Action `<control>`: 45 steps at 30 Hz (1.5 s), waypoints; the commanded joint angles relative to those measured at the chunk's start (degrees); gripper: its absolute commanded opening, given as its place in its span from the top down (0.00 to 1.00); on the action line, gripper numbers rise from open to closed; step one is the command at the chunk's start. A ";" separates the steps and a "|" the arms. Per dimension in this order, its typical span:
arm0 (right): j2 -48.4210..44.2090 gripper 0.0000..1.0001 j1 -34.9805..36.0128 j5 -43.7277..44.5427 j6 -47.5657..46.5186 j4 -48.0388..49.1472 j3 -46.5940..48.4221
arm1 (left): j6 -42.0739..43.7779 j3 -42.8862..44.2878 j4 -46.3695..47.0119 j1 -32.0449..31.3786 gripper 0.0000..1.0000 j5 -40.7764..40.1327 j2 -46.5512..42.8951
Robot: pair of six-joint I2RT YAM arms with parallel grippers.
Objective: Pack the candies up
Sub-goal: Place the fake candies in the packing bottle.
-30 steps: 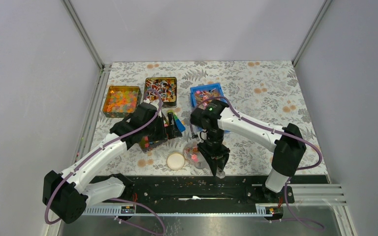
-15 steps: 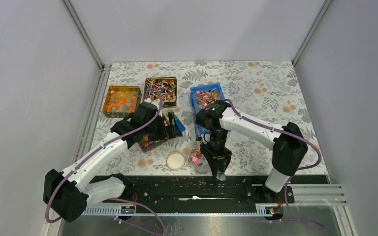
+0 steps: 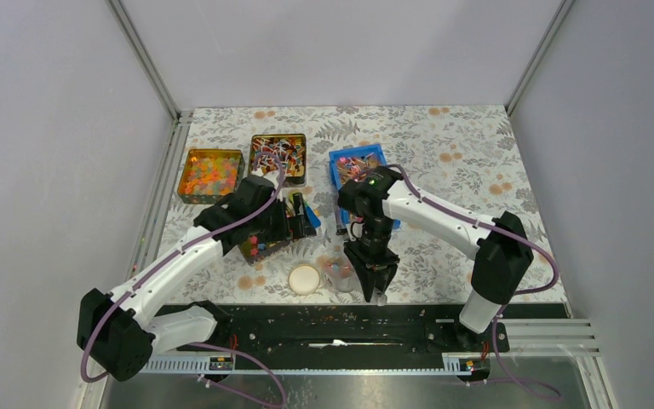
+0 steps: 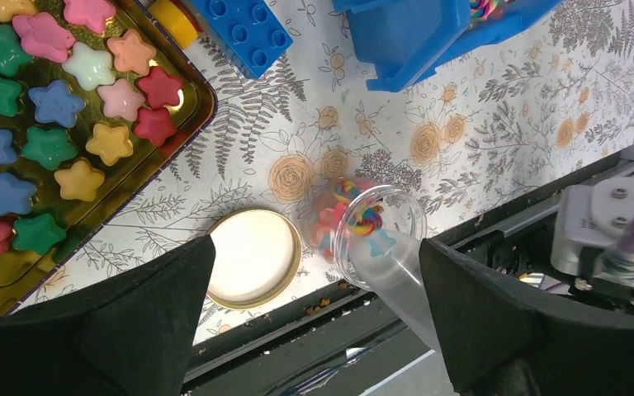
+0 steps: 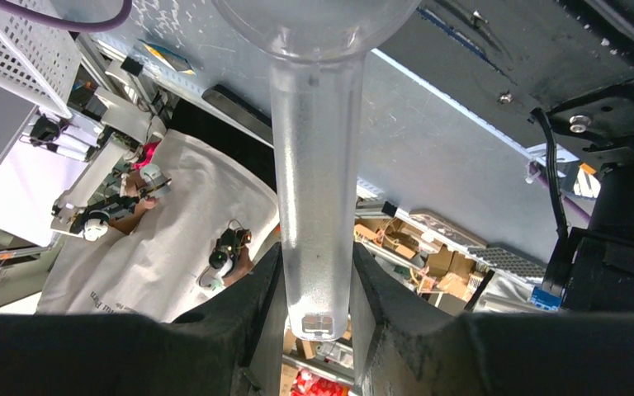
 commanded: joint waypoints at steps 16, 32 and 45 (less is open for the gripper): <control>-2.12 1.00 -0.67 1.37 0.17 -9.17 -0.66 | 1.83 4.48 0.95 -0.11 0.01 0.35 2.03; -6.47 1.00 -0.62 6.91 -0.33 -7.64 0.94 | 2.15 5.74 1.45 -0.14 0.01 0.65 3.48; -11.11 1.00 0.61 15.35 -2.72 -5.10 -0.77 | 1.62 6.93 2.13 0.23 0.01 0.40 4.56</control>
